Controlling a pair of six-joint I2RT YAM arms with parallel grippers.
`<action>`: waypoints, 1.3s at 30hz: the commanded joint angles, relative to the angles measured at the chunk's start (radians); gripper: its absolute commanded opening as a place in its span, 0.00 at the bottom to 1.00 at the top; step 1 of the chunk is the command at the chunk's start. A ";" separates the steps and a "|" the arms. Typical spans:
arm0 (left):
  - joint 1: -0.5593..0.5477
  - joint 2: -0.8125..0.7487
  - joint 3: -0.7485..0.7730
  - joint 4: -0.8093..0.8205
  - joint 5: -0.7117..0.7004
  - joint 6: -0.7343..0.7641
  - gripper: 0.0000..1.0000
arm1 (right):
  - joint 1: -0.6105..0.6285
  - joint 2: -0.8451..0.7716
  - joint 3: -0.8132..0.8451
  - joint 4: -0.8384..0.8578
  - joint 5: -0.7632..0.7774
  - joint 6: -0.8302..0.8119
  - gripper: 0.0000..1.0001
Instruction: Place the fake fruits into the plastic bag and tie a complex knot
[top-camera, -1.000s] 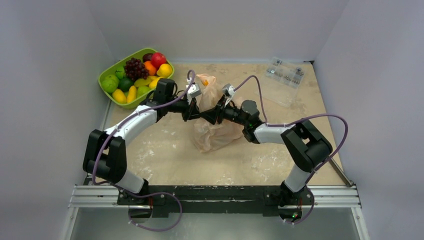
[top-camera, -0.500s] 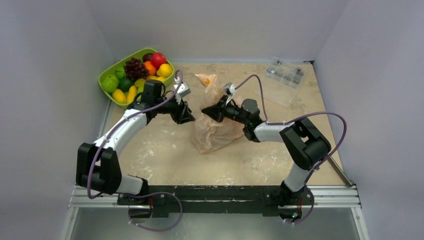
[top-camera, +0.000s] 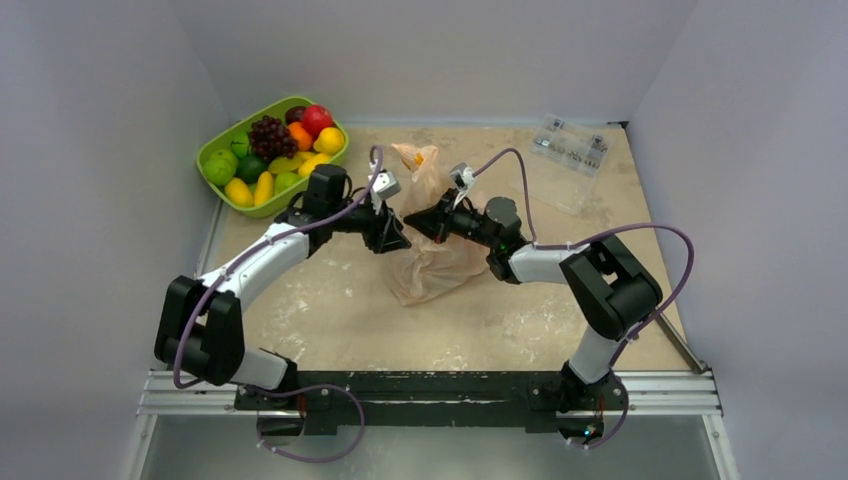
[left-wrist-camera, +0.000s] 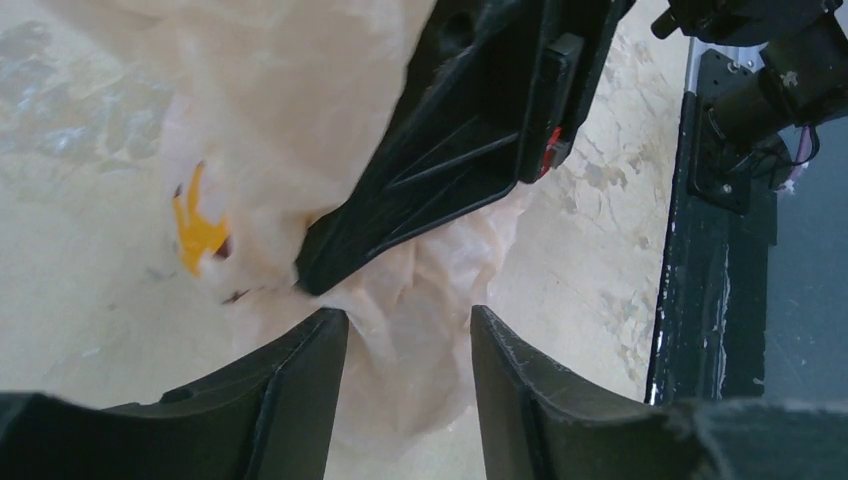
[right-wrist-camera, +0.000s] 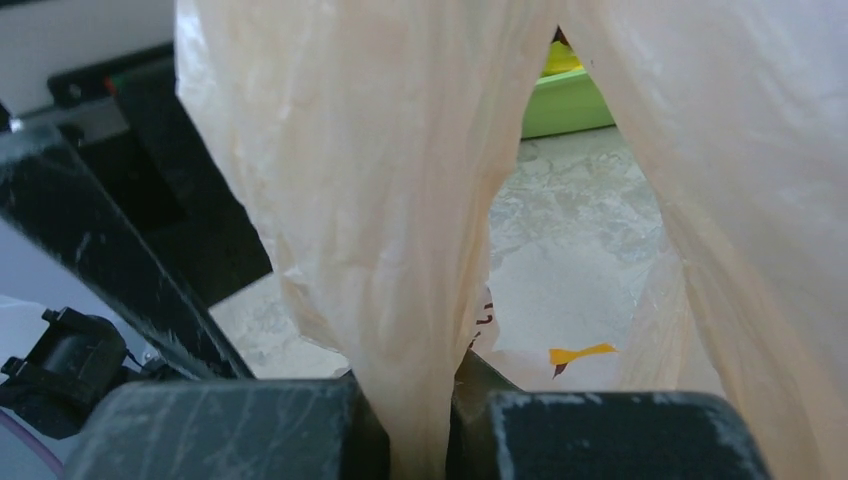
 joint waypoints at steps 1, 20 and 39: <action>-0.075 0.034 -0.023 0.201 -0.009 -0.095 0.37 | -0.001 -0.001 0.043 0.043 0.032 0.035 0.07; 0.089 -0.073 0.191 -0.290 -0.055 -0.011 0.58 | 0.004 -0.027 0.030 0.044 -0.071 -0.103 0.00; -0.037 0.146 0.354 0.206 0.194 -0.493 0.00 | 0.019 0.074 0.067 0.062 -0.037 -0.135 0.24</action>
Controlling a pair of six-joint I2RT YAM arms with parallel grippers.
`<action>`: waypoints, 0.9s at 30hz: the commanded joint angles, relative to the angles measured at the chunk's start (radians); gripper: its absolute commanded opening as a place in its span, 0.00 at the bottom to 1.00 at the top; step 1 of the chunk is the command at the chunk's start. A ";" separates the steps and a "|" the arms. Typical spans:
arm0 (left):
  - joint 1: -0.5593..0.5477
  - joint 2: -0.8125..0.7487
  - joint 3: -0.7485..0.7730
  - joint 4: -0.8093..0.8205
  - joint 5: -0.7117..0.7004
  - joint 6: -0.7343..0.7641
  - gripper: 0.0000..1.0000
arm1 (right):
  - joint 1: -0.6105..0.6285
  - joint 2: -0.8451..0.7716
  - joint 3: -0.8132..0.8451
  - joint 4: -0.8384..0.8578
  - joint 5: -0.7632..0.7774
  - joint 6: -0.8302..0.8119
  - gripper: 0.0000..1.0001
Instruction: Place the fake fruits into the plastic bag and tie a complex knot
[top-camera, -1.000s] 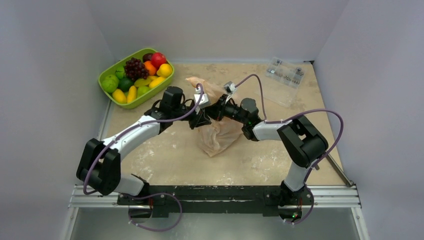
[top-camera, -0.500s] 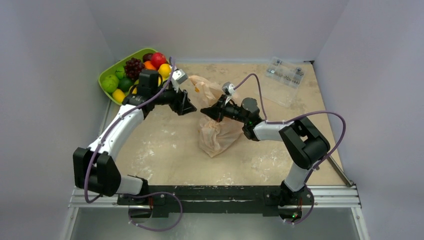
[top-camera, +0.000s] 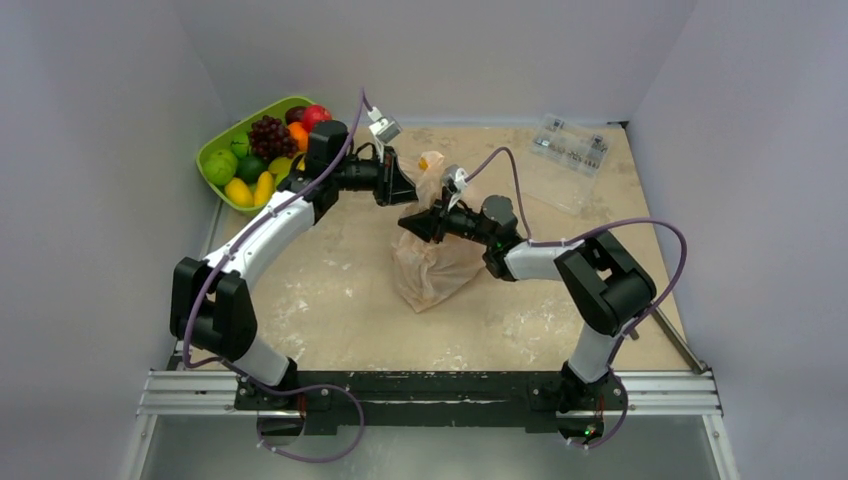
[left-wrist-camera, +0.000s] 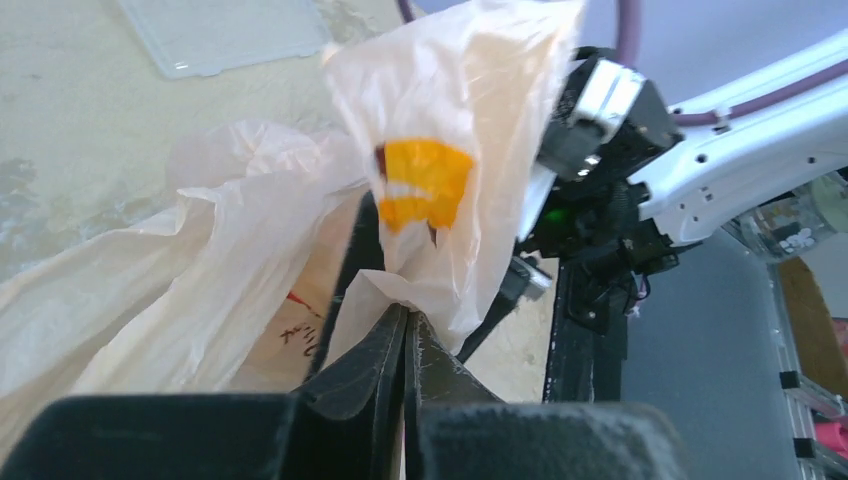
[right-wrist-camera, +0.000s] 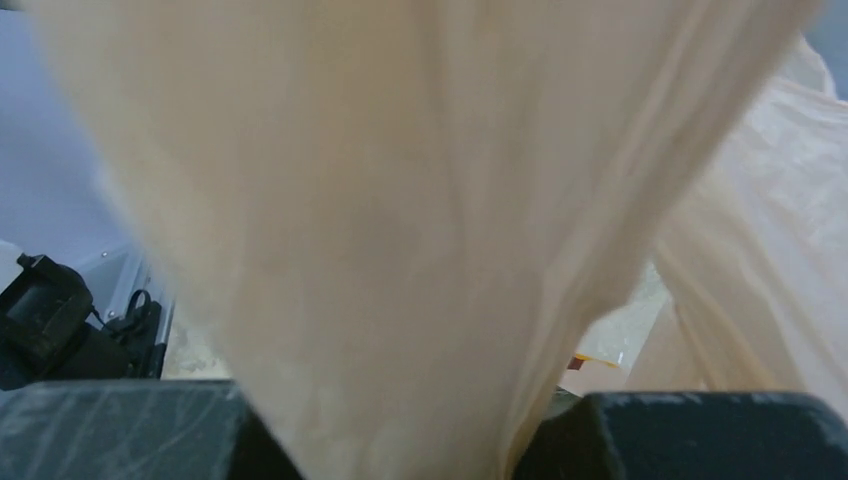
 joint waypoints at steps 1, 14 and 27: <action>-0.024 -0.001 0.060 0.128 0.109 -0.097 0.00 | 0.010 0.062 0.047 0.050 0.046 0.001 0.24; 0.093 -0.152 0.073 -0.229 -0.027 0.273 0.73 | 0.022 0.083 0.108 0.046 0.160 0.020 0.05; 0.138 -0.277 -0.025 -0.209 -0.237 0.286 0.99 | -0.057 -0.208 0.137 -0.371 -0.022 -0.098 0.88</action>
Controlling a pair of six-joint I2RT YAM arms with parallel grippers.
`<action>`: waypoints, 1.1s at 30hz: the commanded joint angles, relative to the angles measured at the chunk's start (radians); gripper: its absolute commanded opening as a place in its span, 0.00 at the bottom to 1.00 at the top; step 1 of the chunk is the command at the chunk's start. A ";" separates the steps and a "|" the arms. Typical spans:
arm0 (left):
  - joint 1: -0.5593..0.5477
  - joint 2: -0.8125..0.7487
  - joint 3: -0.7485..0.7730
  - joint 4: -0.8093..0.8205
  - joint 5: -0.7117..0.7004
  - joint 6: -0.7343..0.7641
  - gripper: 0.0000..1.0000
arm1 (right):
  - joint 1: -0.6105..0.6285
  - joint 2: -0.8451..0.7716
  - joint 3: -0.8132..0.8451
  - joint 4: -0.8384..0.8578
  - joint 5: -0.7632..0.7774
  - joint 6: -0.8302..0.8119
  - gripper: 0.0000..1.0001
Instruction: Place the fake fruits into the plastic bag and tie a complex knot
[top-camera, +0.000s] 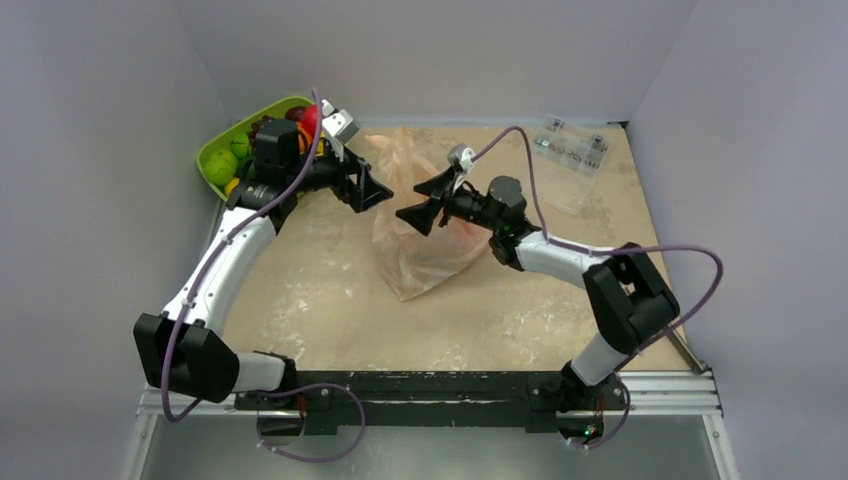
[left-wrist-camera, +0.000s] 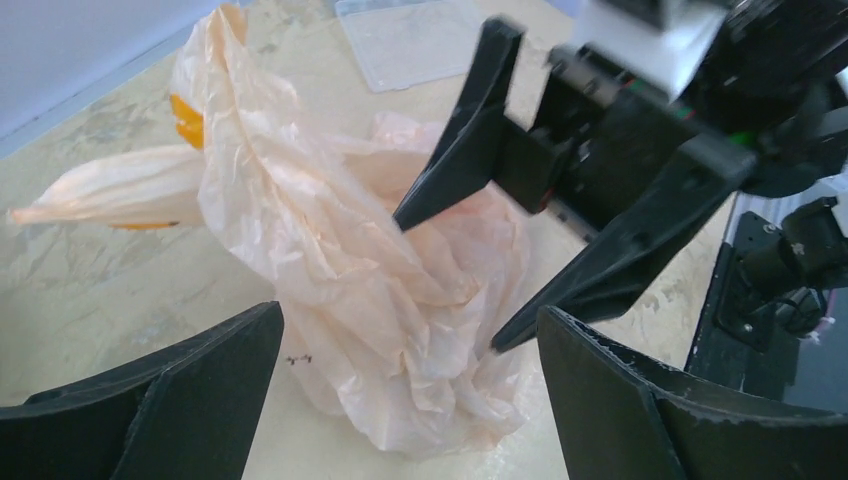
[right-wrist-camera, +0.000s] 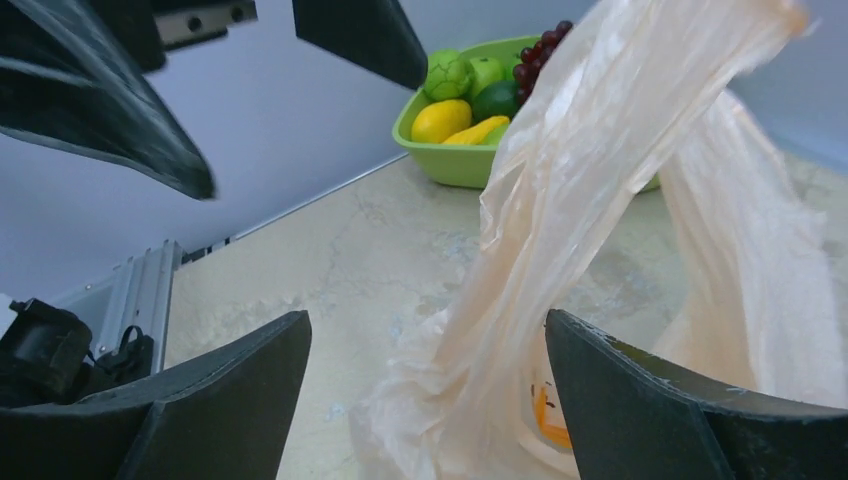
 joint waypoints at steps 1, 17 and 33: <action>0.011 -0.070 -0.043 -0.020 -0.129 0.035 1.00 | -0.060 -0.154 0.041 -0.220 -0.102 -0.093 0.89; -0.092 0.136 -0.016 0.124 -0.508 -0.392 1.00 | -0.310 0.224 0.665 -0.806 -0.388 -0.279 0.93; -0.099 0.352 0.182 0.079 -0.457 -0.266 0.08 | -0.310 0.348 0.563 -0.644 -0.656 -0.083 0.54</action>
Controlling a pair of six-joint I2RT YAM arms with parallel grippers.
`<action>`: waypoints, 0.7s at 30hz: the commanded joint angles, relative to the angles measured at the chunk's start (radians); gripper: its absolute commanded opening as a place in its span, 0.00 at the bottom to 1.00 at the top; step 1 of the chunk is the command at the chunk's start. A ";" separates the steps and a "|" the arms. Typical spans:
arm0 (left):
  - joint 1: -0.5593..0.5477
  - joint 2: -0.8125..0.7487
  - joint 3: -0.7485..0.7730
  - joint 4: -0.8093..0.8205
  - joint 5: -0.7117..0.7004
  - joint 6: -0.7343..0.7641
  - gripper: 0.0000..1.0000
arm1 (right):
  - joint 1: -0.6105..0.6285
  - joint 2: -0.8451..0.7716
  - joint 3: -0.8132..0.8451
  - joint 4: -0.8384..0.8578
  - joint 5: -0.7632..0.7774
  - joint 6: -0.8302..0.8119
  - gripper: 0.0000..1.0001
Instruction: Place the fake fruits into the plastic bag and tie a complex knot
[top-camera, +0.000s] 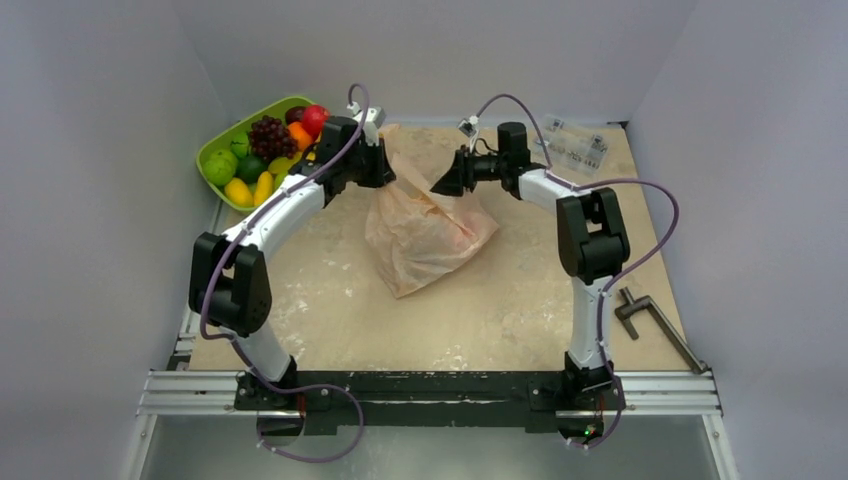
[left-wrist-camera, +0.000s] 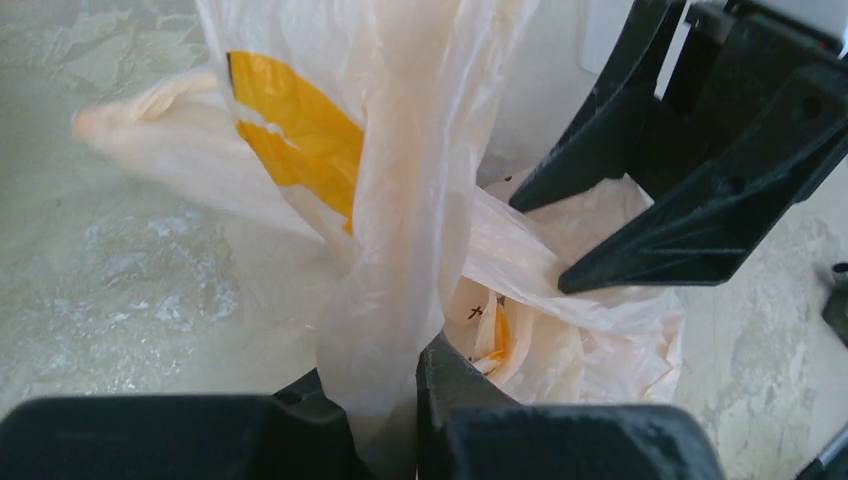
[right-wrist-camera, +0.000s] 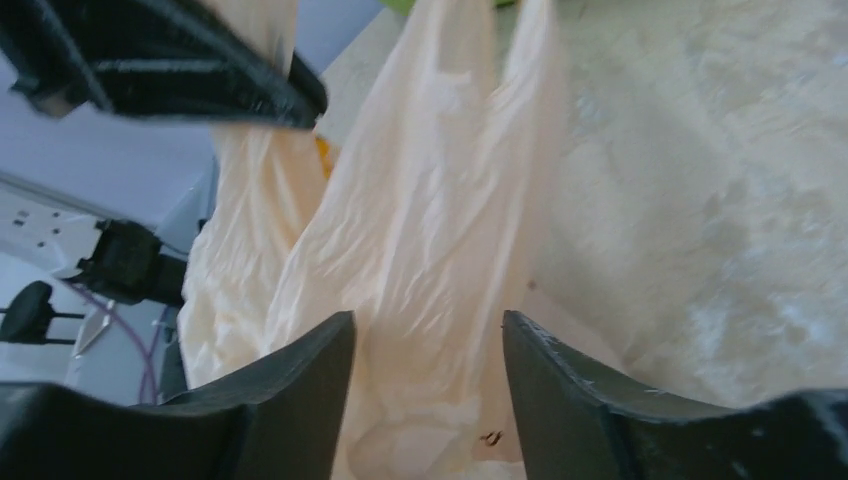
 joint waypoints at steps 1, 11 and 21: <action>0.033 -0.018 0.060 0.068 0.175 0.093 0.07 | 0.006 -0.194 -0.171 0.056 -0.088 -0.013 0.54; 0.083 -0.163 -0.061 0.032 0.701 0.468 0.04 | -0.022 -0.518 -0.389 -0.299 -0.100 -0.354 0.91; 0.077 -0.202 -0.090 -0.036 0.757 0.639 0.04 | -0.071 -0.233 -0.041 -0.473 -0.197 -0.355 0.99</action>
